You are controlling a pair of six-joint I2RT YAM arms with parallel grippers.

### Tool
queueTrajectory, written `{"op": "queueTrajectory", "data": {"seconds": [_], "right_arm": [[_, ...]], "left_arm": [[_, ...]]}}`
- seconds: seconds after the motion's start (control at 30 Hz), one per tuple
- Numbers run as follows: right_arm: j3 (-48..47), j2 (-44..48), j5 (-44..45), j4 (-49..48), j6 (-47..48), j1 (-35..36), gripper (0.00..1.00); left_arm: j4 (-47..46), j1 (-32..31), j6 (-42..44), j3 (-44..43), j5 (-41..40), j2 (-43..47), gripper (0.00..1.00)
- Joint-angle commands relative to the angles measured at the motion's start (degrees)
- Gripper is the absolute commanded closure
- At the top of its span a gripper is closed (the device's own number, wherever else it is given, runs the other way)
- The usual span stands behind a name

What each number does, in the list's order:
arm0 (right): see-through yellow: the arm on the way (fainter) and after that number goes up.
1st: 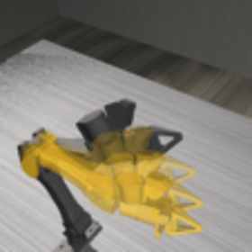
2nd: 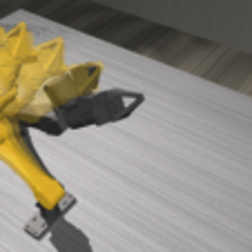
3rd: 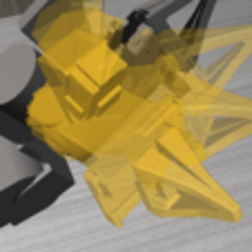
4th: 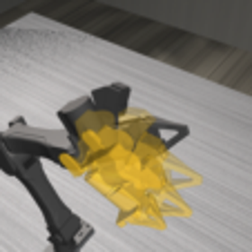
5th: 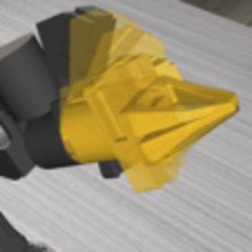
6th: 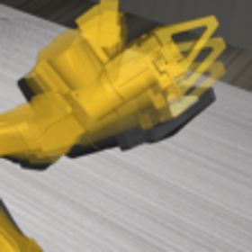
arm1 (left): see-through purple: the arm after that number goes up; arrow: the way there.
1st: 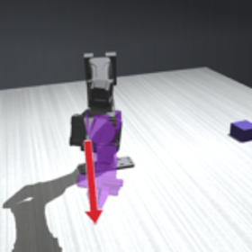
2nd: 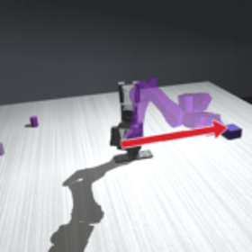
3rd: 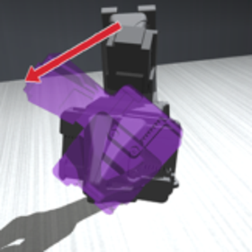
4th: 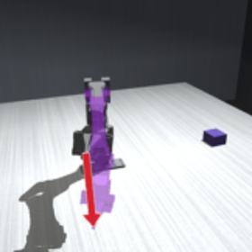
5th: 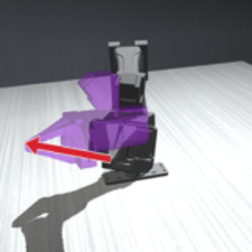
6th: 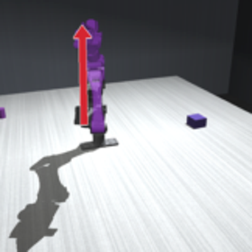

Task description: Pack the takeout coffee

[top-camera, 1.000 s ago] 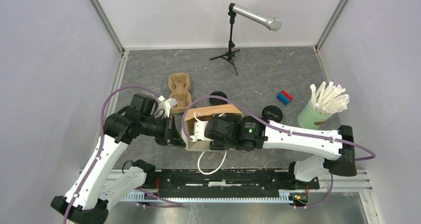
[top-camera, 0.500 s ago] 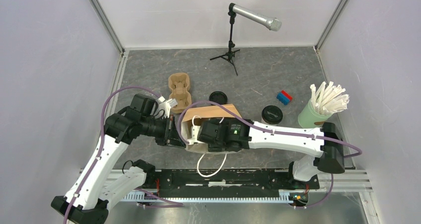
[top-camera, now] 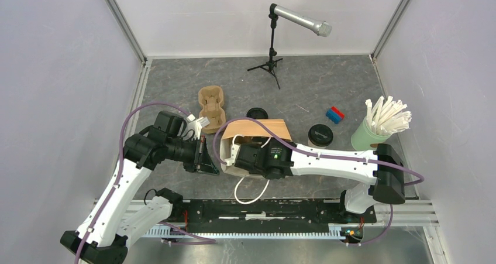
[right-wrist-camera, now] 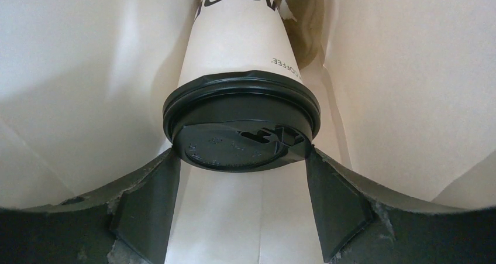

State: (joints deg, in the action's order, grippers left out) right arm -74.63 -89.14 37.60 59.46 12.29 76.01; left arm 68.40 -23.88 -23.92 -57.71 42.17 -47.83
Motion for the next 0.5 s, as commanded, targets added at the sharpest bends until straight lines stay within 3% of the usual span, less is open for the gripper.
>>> {"op": "queueTrajectory", "data": {"seconds": [0.0, 0.1, 0.2, 0.27, 0.37, 0.47], "right_arm": [[-2.56, 3.69, -1.53, -1.23, -0.64, -0.03, 0.39], [-2.57, 5.08, -3.62, -2.26, -0.1, -0.07, 0.39], [-2.19, 5.63, -4.07, -3.1, 0.0, -0.07, 0.4], [-2.37, 5.56, -4.0, -3.28, -0.07, -0.03, 0.4], [-1.74, 5.77, -4.19, -4.27, 0.0, -0.07, 0.4], [-0.72, 6.15, -4.53, -5.11, 0.1, -0.07, 0.4]], "left_arm": [[-1.87, -0.13, -0.51, -0.12, 1.34, 0.48, 0.92], [-2.04, -0.13, -0.89, -0.57, -0.04, 0.22, 0.8], [-2.95, -0.13, -1.82, -1.61, -2.42, 0.18, 0.74], [-4.11, -0.13, -3.59, -2.55, -4.37, 0.02, 0.58], [-9.38, -0.12, -8.22, -2.35, -5.22, 0.88, 0.47], [-13.38, -0.12, -11.08, -1.88, -7.14, 1.22, 0.43]]}}
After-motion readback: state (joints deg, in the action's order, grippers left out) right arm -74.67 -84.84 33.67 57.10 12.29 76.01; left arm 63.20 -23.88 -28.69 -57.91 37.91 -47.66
